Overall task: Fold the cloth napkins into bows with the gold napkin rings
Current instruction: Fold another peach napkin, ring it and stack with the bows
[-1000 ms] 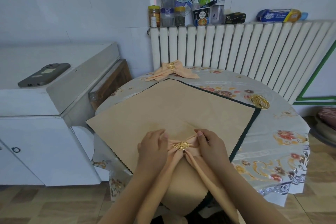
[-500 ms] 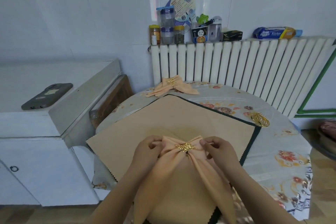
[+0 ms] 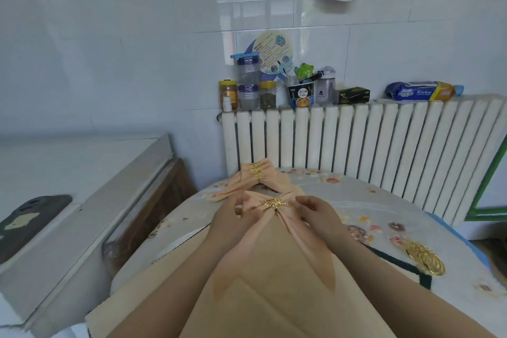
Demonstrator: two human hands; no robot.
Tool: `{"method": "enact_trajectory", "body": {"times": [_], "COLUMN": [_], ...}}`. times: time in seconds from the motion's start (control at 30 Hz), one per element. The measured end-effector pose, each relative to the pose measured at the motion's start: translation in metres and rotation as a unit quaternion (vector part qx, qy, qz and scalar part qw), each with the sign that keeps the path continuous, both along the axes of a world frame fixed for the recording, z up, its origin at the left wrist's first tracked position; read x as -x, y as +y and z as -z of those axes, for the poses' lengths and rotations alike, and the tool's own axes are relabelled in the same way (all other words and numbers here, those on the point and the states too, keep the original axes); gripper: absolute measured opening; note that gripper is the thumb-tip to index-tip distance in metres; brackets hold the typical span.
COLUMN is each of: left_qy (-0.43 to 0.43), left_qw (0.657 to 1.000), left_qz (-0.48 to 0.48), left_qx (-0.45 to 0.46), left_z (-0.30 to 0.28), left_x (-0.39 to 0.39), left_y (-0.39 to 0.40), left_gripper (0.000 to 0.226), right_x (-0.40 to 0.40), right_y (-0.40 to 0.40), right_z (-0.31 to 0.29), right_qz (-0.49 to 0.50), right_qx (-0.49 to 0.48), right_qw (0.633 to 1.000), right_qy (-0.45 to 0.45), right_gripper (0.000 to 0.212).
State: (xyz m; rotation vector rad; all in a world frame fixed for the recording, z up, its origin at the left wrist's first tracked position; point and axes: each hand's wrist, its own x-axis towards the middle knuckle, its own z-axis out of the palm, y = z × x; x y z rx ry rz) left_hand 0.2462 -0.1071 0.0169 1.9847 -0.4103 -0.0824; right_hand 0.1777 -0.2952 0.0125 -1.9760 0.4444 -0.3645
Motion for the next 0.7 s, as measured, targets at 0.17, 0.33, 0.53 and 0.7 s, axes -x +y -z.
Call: {"method": "enact_trajectory", "body": {"times": [0.17, 0.33, 0.53, 0.7], "left_qy": [-0.01, -0.032, -0.071, -0.078], "left_qw": [0.998, 0.995, 0.988, 0.977], "left_qz": [0.044, 0.048, 0.021, 0.028], "left_qx": [-0.049, -0.078, -0.137, -0.197], "left_z": [0.01, 0.017, 0.057, 0.106], "left_x": [-0.078, -0.159, -0.242, -0.263], "left_y": [-0.026, -0.057, -0.088, -0.093], "left_gripper": [0.074, 0.076, 0.071, 0.067], "right_x": [-0.078, -0.158, -0.24, -0.261], "right_y": [-0.021, -0.04, -0.057, -0.061], "right_z": [0.004, 0.005, 0.042, 0.087], "right_qz": [-0.041, -0.045, -0.039, -0.038], "right_qx": [0.003, 0.037, 0.065, 0.1], "right_qw": [0.999, 0.998, 0.997, 0.994], "right_qy": [0.016, 0.0, 0.006, 0.01], "right_gripper": [0.049, 0.05, 0.066, 0.051]}}
